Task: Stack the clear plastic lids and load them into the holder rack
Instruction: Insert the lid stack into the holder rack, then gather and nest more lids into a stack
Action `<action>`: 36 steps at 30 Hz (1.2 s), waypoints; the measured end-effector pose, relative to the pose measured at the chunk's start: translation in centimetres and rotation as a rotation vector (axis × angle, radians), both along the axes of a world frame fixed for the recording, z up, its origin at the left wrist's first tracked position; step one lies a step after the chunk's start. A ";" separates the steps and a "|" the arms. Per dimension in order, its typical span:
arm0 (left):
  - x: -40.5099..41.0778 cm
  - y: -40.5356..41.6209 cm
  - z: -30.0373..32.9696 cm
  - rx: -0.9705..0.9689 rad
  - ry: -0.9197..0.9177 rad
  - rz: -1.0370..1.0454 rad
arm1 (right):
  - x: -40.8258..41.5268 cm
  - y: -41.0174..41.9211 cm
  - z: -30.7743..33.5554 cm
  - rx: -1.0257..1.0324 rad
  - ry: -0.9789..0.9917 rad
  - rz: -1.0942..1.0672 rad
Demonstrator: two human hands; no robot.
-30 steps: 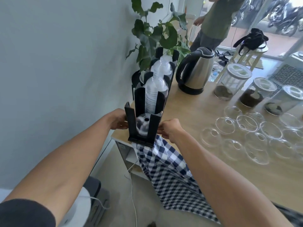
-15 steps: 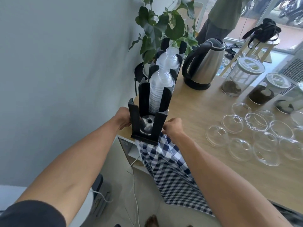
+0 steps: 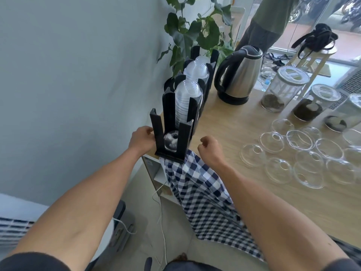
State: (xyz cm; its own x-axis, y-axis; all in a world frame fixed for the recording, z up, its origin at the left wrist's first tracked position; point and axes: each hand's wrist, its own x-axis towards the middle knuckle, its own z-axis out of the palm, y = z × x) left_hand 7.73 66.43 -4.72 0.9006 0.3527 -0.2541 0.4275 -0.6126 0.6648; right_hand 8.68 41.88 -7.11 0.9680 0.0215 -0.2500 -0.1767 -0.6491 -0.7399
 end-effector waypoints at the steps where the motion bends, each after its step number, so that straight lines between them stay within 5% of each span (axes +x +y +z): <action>1: -1.0 -0.3 0.0 0.024 0.023 -0.002 | -0.7 -0.7 -0.1 -0.060 -0.021 0.055; 12: -11.2 -11.1 -0.5 0.362 0.121 -0.141 | -8.9 -10.5 0.0 -0.440 -0.134 0.380; 23: -14.3 -27.7 -0.7 0.414 0.086 -0.396 | -14.6 -23.9 -1.1 -0.506 -0.171 0.293; 36: -9.8 -35.5 0.3 0.397 0.022 -0.535 | -14.4 -30.1 -1.2 -0.487 -0.153 0.106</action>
